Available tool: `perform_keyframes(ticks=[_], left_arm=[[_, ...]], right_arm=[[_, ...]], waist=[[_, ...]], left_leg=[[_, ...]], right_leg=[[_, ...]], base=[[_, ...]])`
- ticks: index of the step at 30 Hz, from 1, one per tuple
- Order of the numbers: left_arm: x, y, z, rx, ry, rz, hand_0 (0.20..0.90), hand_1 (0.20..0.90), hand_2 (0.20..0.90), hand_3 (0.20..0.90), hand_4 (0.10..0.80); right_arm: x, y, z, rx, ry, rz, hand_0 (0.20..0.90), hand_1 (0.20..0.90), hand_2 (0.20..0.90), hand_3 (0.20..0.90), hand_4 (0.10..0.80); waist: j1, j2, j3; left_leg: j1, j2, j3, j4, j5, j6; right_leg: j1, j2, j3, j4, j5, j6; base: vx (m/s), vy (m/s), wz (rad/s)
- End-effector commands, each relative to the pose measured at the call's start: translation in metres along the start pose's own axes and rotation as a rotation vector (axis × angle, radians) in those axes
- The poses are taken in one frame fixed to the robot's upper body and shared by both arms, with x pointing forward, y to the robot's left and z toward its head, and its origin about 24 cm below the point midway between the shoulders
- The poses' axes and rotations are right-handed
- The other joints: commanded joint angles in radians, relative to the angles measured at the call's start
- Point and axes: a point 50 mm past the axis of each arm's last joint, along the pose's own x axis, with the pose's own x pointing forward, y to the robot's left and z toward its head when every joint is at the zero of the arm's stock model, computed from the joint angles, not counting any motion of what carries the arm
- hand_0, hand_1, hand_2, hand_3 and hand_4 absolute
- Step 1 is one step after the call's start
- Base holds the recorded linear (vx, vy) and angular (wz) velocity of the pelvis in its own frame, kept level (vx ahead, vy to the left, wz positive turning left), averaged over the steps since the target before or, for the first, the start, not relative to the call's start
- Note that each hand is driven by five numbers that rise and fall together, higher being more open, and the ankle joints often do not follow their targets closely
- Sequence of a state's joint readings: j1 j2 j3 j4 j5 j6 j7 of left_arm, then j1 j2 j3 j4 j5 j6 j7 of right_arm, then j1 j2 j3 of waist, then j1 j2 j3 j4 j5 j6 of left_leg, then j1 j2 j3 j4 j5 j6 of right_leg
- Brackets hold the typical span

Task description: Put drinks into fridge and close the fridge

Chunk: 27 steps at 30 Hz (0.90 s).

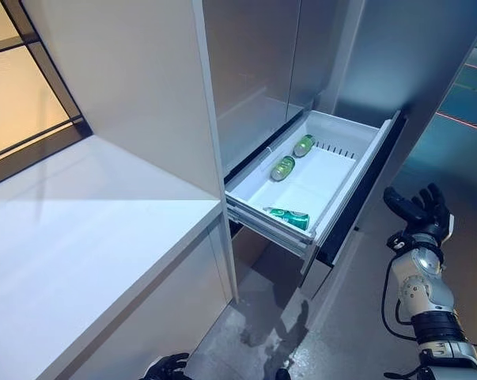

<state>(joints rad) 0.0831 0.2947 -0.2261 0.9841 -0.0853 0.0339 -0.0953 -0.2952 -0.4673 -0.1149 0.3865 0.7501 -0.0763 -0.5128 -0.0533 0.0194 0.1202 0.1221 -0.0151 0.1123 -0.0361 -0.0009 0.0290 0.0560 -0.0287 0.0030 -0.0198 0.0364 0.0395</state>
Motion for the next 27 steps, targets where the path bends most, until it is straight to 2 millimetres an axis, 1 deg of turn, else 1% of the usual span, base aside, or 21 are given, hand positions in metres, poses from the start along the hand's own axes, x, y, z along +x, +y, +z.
perform_keyframes(ticks=[1,4,5,10,11,13,14,16,22,23,26,27], left_arm=[[0.004,0.007,0.018,0.003,-0.031,0.032,0.900,0.900,0.900,0.900,0.800],[0.004,0.010,0.026,-0.015,-0.050,0.052,0.900,0.900,0.900,0.900,0.800],[0.004,0.012,0.027,-0.030,-0.055,0.067,0.900,0.900,0.900,0.900,0.800],[0.003,0.020,0.027,-0.078,-0.064,0.109,0.900,0.900,0.900,0.900,0.800],[0.003,0.023,0.028,-0.088,-0.072,0.115,0.900,0.900,0.900,0.900,0.800],[0.003,0.027,0.032,-0.100,-0.087,0.122,0.900,0.900,0.900,0.900,0.800],[0.002,0.029,0.035,-0.108,-0.097,0.123,0.900,0.900,0.900,0.900,0.800],[0.001,0.033,0.037,-0.111,-0.106,0.120,0.900,0.900,0.900,0.900,0.800],[0.000,0.033,0.036,-0.116,-0.120,0.111,0.900,0.900,0.900,0.900,0.800],[-0.001,0.033,0.036,-0.114,-0.128,0.110,0.900,0.900,0.900,0.900,0.800],[-0.002,0.037,0.037,-0.112,-0.133,0.116,0.900,0.900,0.900,0.900,0.800],[-0.003,0.041,0.035,-0.107,-0.128,0.123,0.900,0.900,0.900,0.900,0.800]], right_arm=[[0.011,0.021,0.056,0.185,-0.234,0.038,0.900,0.900,0.900,0.900,0.800],[0.012,0.031,0.055,0.193,-0.216,0.061,0.900,0.900,0.900,0.900,0.800],[0.012,0.039,0.053,0.198,-0.203,0.083,0.900,0.900,0.900,0.900,0.800],[0.010,0.064,0.044,0.201,-0.132,0.208,0.900,0.900,0.900,0.900,0.800],[0.010,0.070,0.045,0.199,-0.123,0.243,0.900,0.900,0.900,0.900,0.800],[0.010,0.080,0.047,0.194,-0.105,0.307,0.900,0.900,0.900,0.900,0.800],[0.012,0.088,0.050,0.171,-0.103,0.373,0.900,0.900,0.900,0.900,0.800],[0.014,0.101,0.058,0.133,-0.102,0.464,0.900,0.900,0.900,0.900,0.800],[0.011,0.123,0.081,0.038,-0.203,0.611,0.900,0.900,0.900,0.900,0.800],[0.008,0.137,0.097,-0.030,-0.287,0.661,0.900,0.900,0.900,0.900,0.800],[0.003,0.152,0.115,-0.057,-0.349,0.723,0.900,0.900,0.900,0.900,0.800],[0.000,0.159,0.123,-0.057,-0.367,0.768,0.900,0.900,0.900,0.900,0.800]], waist=[[0.036,-0.034,0.015],[0.050,-0.037,0.061],[0.057,-0.038,0.087],[0.084,-0.038,0.149],[0.093,-0.038,0.164],[0.105,-0.039,0.176],[0.118,-0.037,0.190],[0.136,-0.035,0.200],[0.172,-0.031,0.216],[0.189,-0.030,0.221],[0.206,-0.031,0.221],[0.214,-0.032,0.218]], left_leg=[[-0.135,-0.047,-0.043,0.336,-0.253,0.066],[-0.204,-0.059,-0.051,0.416,-0.274,0.083],[-0.248,-0.069,-0.054,0.470,-0.284,0.091],[-0.360,-0.091,-0.070,0.600,-0.309,0.110],[-0.381,-0.097,-0.075,0.631,-0.322,0.114],[-0.413,-0.108,-0.082,0.649,-0.315,0.117],[-0.432,-0.111,-0.087,0.673,-0.323,0.117],[-0.451,-0.112,-0.091,0.685,-0.318,0.114],[-0.455,-0.116,-0.103,0.663,-0.290,0.108],[-0.452,-0.115,-0.107,0.653,-0.280,0.106],[-0.447,-0.114,-0.112,0.636,-0.269,0.103],[-0.438,-0.112,-0.117,0.619,-0.261,0.100]], right_leg=[[-0.114,-0.038,-0.033,0.310,-0.178,-0.002],[-0.175,-0.048,-0.041,0.397,-0.195,-0.016],[-0.215,-0.053,-0.043,0.446,-0.199,-0.024],[-0.320,-0.061,-0.046,0.580,-0.223,-0.045],[-0.338,-0.060,-0.045,0.608,-0.235,-0.048],[-0.368,-0.059,-0.047,0.624,-0.229,-0.051],[-0.385,-0.058,-0.054,0.649,-0.240,-0.054],[-0.402,-0.059,-0.063,0.663,-0.238,-0.056],[-0.400,-0.062,-0.084,0.651,-0.223,-0.053],[-0.394,-0.064,-0.093,0.643,-0.216,-0.050],[-0.382,-0.066,-0.103,0.632,-0.212,-0.046],[-0.370,-0.065,-0.108,0.619,-0.209,-0.043]], base=[[-0.055,0.063,0.20],[-0.085,0.075,0.22],[-0.122,0.082,0.15],[-0.071,0.073,0.14],[-0.079,0.062,0.12],[-0.085,0.046,0.10],[-0.060,0.057,0.08],[-0.023,0.058,0.07],[0.020,0.066,-0.04],[0.019,0.067,0.14],[0.022,0.026,0.09],[0.059,-0.002,0.17]])
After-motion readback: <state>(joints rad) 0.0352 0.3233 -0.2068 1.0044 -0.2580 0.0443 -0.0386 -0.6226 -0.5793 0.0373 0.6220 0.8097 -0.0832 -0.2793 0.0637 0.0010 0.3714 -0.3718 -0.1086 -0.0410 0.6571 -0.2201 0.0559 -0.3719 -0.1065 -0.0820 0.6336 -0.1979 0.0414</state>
